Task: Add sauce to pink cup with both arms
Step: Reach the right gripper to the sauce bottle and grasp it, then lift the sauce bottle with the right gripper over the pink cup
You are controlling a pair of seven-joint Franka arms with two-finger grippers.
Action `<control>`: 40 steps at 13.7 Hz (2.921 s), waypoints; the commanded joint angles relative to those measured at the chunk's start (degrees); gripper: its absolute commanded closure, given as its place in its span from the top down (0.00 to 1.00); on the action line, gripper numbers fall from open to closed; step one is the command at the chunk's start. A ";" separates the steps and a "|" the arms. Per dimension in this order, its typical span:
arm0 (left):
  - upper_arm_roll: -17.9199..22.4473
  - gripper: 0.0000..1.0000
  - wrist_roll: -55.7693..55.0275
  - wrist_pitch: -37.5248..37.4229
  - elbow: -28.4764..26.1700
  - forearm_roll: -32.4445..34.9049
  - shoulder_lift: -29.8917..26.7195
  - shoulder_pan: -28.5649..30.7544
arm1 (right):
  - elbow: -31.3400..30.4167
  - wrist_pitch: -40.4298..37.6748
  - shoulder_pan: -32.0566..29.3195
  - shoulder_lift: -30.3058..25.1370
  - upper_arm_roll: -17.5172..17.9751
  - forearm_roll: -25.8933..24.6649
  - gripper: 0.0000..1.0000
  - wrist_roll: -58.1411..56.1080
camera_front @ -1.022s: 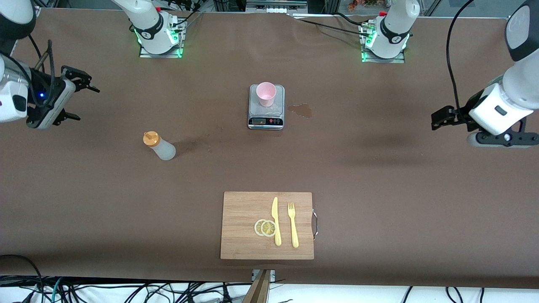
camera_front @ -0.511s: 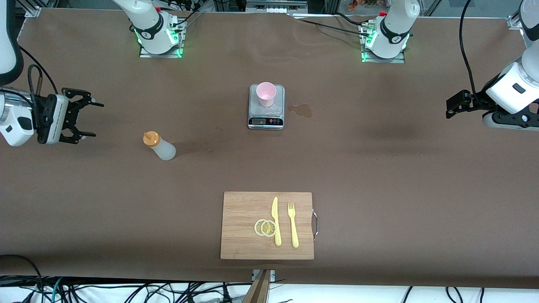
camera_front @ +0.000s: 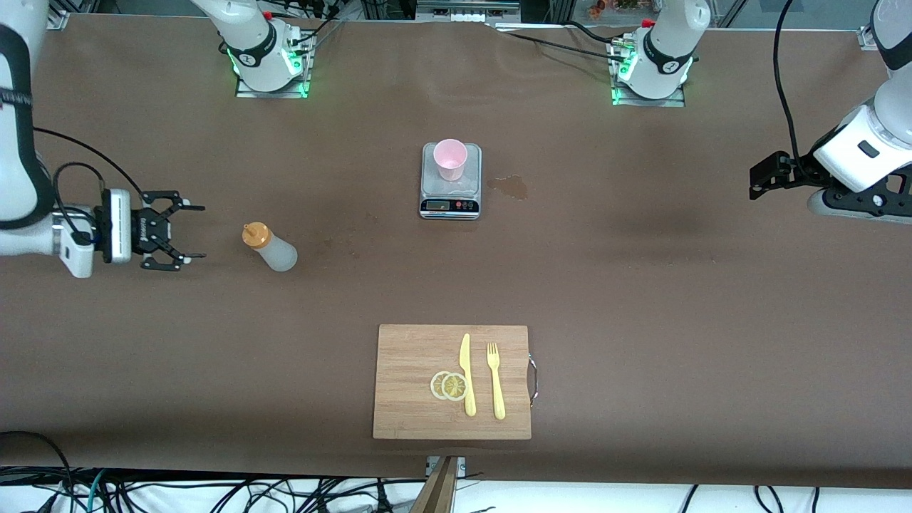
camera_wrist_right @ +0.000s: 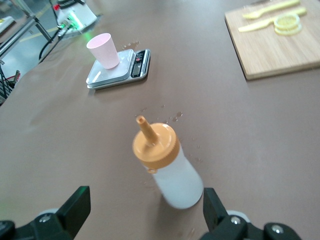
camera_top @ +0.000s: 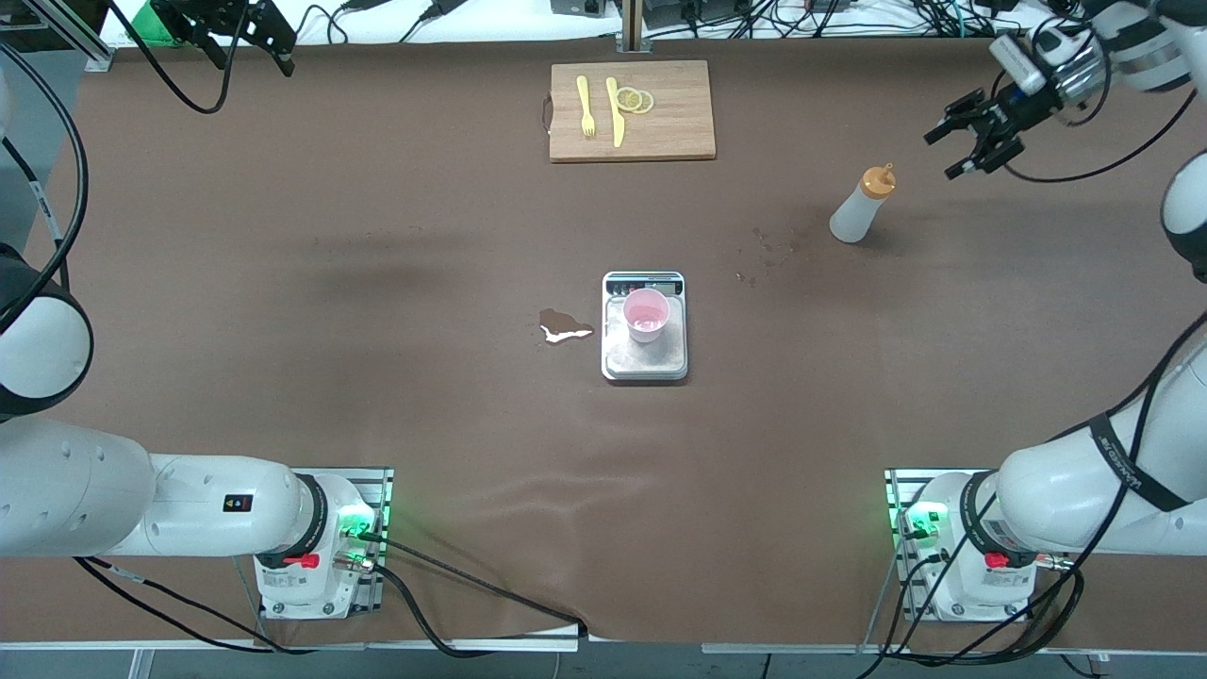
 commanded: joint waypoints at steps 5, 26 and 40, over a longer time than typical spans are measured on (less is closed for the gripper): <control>0.63 1.00 1.80 -0.35 1.78 0.31 1.29 -0.40 | 1.05 -5.83 -1.68 11.11 -0.03 13.84 1.00 -18.87; 0.55 1.00 1.54 -0.35 1.96 0.22 1.38 -0.39 | -0.18 -14.28 1.92 22.02 1.91 31.16 1.00 -34.70; 0.54 1.00 2.33 -0.35 1.96 0.31 1.38 -0.48 | 0.35 -12.54 7.89 14.05 -0.02 25.83 0.00 -25.51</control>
